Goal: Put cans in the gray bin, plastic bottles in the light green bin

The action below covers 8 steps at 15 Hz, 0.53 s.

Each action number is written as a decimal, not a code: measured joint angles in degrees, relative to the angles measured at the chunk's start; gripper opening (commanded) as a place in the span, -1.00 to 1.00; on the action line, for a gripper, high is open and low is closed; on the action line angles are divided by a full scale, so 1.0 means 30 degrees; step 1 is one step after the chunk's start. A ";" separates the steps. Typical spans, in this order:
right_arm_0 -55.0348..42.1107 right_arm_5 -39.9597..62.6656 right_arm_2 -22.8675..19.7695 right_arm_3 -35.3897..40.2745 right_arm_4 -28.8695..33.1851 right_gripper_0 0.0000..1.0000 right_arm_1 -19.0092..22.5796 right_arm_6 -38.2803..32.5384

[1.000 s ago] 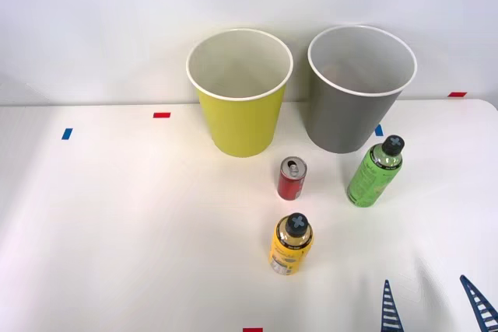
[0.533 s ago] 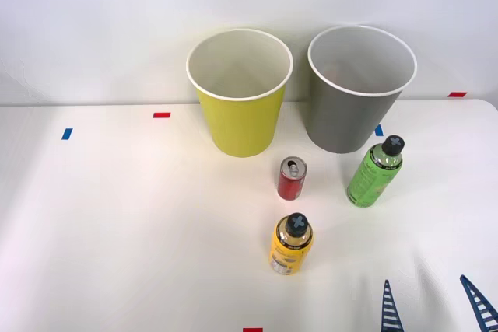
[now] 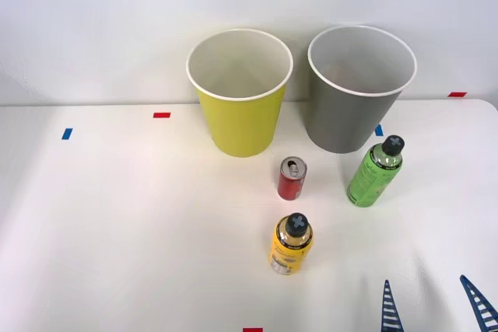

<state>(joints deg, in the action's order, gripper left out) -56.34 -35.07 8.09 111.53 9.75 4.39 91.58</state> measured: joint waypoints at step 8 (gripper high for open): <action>0.0000 0.0001 -0.0001 0.0001 0.0000 1.00 0.0000 0.0000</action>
<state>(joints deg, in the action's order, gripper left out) -56.34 -35.07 8.09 111.53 9.75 4.39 91.58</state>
